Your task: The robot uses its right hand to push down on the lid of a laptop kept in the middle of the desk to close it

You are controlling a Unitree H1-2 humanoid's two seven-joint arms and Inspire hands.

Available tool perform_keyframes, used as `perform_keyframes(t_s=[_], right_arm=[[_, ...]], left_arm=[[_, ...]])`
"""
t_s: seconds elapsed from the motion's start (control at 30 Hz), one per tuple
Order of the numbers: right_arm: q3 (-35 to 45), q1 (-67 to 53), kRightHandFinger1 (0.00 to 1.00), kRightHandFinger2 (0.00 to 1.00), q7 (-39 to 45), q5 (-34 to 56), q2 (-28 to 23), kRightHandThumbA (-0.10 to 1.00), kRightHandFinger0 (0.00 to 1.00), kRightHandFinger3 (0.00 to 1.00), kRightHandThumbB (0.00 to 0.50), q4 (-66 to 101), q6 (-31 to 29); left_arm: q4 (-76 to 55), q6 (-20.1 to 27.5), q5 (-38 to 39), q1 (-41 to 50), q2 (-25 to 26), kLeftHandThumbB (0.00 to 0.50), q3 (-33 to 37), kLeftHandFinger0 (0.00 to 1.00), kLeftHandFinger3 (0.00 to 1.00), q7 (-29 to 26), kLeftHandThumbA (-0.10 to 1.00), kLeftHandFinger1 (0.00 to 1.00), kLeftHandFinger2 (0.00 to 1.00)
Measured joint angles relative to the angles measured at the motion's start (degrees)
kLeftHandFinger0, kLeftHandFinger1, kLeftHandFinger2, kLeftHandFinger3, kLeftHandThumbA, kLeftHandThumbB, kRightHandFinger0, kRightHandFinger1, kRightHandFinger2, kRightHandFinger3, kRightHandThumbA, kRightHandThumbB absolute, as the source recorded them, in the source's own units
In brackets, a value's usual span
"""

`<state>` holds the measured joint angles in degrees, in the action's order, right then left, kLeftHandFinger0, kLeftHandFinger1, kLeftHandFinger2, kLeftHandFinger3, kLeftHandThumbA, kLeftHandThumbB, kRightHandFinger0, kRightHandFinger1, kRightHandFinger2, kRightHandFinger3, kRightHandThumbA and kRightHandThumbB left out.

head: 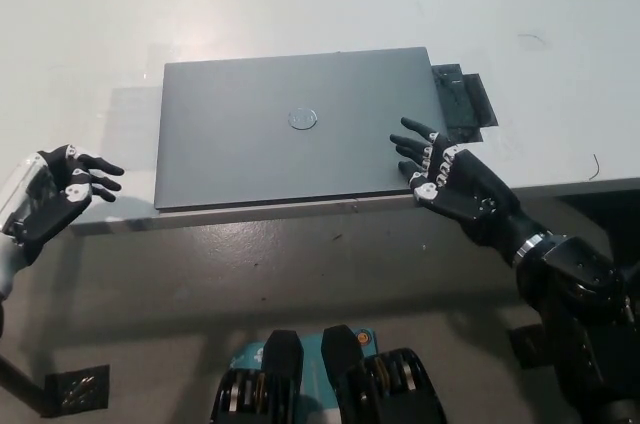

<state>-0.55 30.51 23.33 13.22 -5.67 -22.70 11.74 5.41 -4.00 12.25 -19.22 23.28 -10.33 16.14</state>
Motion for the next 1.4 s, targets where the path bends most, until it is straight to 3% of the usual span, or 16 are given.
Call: perform_keyframes(t_s=[0.1,0.13,0.23,0.27,0.3,0.33,0.47,0.53,0.63,0.7,0.83,0.97,1.07,1.13,1.4], right_arm=[[0.02,0.0,1.0,0.92,0.02,0.07,-0.06,0.16,1.0,1.0,0.199,-0.02,-0.02],[0.04,0.0,1.0,0.88,0.02,0.13,-0.08,0.18,1.0,1.0,0.224,0.01,0.01],[0.13,-0.04,1.0,0.83,0.01,0.52,-0.19,0.18,1.0,1.0,0.23,1.46,0.51],[0.28,-0.17,1.0,0.88,-0.02,0.77,-0.31,0.15,1.0,1.0,0.183,2.67,1.13],[0.41,-0.28,1.0,0.89,-0.01,0.96,-0.38,0.15,1.0,1.0,0.181,3.49,1.51],[0.8,-0.65,1.0,0.87,0.07,1.44,-0.61,0.21,1.0,1.0,0.232,5.57,2.22],[2.58,-1.5,1.0,0.89,-0.09,2.52,-2.2,0.21,1.0,1.0,0.227,13.94,5.12],[3.94,-1.97,1.0,0.86,-0.05,3.74,-3.41,0.24,1.0,1.0,0.269,18.29,6.54],[6.77,-3.53,1.0,0.85,0.02,6.03,-6.0,0.27,1.0,0.99,0.291,24.68,8.46],[8.66,-5.06,1.0,0.89,-0.06,7.23,-7.93,0.2,1.0,1.0,0.267,28.34,9.85],[12.79,-9.7,1.0,0.93,-0.3,9.61,-11.0,0.26,1.0,1.0,0.262,34.08,11.84],[16.18,-14.74,1.0,0.9,-0.46,11.4,-12.56,0.25,1.0,1.0,0.246,35.91,12.47],[18.06,-18.17,1.0,0.89,-0.71,12.26,-12.67,0.22,1.0,1.0,0.202,35.72,12.48],[18.6,-19.87,1.0,0.89,-0.82,12.44,-12.75,0.22,1.0,1.0,0.216,35.25,12.4],[18.64,-21.1,1.0,0.89,-1.21,12.41,-12.88,0.21,1.0,1.0,0.192,32.48,11.52]], left_arm=[[0.04,0.04,0.02,0.07,0.0,0.102,-0.02,0.48,0.55,0.01,-0.1,0.47,0.51],[0.09,0.09,0.03,0.07,0.0,0.115,-0.03,0.48,0.55,0.01,-0.1,0.47,0.5],[0.08,0.06,0.06,0.08,0.0,0.107,-0.06,0.48,0.54,0.01,-0.1,0.47,0.5],[0.08,0.06,0.06,0.07,-0.01,0.1,-0.06,0.49,0.54,0.01,-0.1,0.48,0.51],[0.08,0.06,0.06,0.09,0.0,0.1,-0.06,0.49,0.54,0.0,-0.1,0.48,0.51],[0.08,0.08,0.05,0.08,-0.01,0.104,-0.03,0.49,0.53,0.01,-0.1,0.47,0.5],[0.17,0.11,0.05,0.16,-0.01,0.101,-0.04,0.49,0.53,0.01,-0.1,0.47,0.5],[0.17,0.12,0.06,0.16,-0.01,0.104,-0.04,0.49,0.53,0.01,-0.1,0.48,0.51],[0.1,0.08,0.06,0.22,0.0,0.107,-0.12,0.49,0.52,0.01,-0.1,0.48,0.51],[0.11,0.11,0.06,0.27,0.0,0.109,-0.16,0.48,0.52,0.01,-0.1,0.47,0.5],[0.04,-0.08,0.23,0.52,0.01,0.108,-0.46,0.49,0.52,0.01,-0.1,0.48,0.51],[0.03,-0.11,0.19,0.64,0.01,0.107,-0.42,0.5,0.53,0.01,-0.1,0.47,0.5],[0.08,0.01,0.17,0.75,0.02,0.106,-0.45,0.5,0.52,0.01,-0.1,0.48,0.51],[0.17,0.06,0.17,0.76,0.02,0.107,-0.45,0.5,0.51,0.02,-0.1,0.47,0.5],[0.37,0.18,0.2,0.76,0.02,0.109,-0.48,0.5,0.51,0.02,-0.1,0.48,0.52]])
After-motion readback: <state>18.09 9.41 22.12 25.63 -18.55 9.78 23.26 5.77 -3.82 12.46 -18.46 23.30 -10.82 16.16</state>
